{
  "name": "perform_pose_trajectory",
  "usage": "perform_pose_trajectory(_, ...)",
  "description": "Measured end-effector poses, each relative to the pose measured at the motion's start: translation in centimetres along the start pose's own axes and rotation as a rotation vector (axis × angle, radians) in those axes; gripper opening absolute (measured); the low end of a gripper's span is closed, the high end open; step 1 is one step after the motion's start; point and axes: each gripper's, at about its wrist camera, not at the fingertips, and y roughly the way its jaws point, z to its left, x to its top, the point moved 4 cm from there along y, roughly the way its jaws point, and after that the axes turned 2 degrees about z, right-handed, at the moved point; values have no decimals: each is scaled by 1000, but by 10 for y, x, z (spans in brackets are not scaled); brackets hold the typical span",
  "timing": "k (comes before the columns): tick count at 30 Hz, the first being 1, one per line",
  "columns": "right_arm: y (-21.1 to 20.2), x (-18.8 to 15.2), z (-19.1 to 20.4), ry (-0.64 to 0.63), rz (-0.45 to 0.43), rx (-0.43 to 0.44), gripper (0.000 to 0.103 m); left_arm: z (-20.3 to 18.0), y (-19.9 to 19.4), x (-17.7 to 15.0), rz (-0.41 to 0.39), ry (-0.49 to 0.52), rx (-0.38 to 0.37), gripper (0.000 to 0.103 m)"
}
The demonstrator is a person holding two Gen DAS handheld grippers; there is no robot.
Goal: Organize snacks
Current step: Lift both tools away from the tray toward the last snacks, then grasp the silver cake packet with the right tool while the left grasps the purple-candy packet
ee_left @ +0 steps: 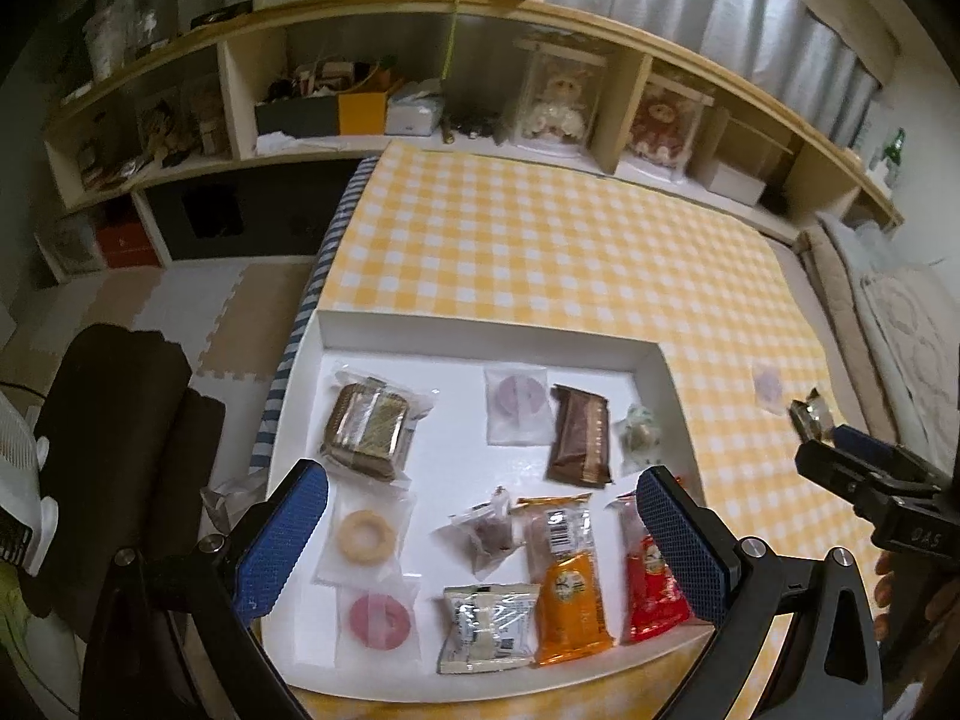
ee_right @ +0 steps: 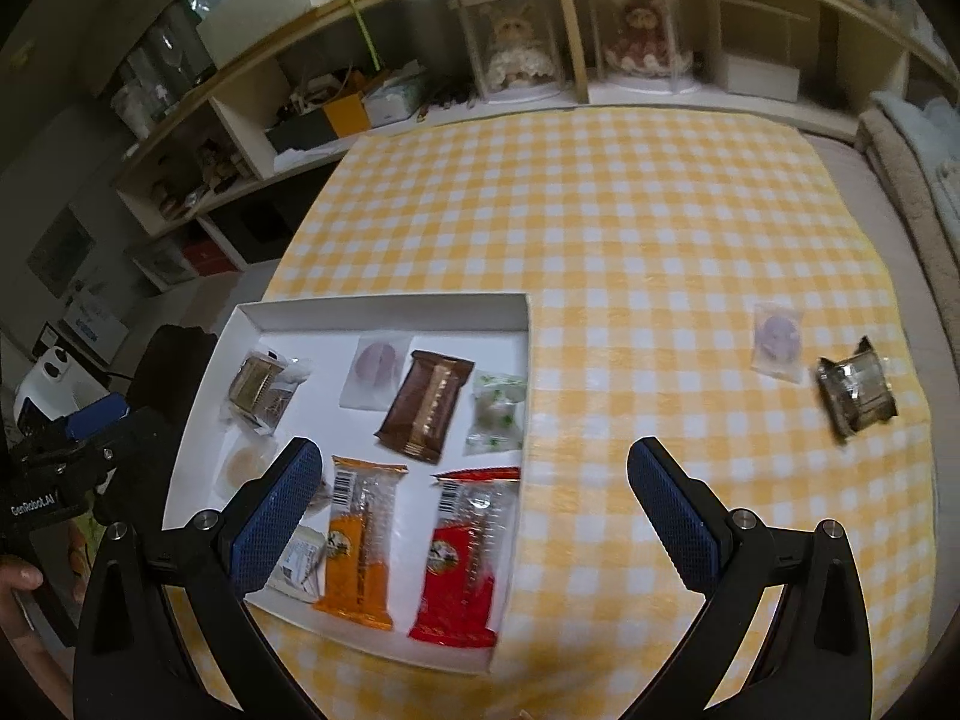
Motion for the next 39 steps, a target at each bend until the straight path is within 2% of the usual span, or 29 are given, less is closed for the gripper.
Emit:
perform_pose_trajectory(12,-46,2,-44,-19,-59,-66,103,-60,4,14,-40,63,-67,103)
perform_pose_trajectory(27,-81,-5,-142,53,-141,-166,103,-130,41,21,-99,98,-160,103)
perform_pose_trajectory(35,-81,-9,-212,165,-155,-223,103,-209,87,37,-87,166,-215,103)
perform_pose_trajectory(39,-80,-14,-242,216,-160,-248,103,-255,124,44,-53,202,-252,103)
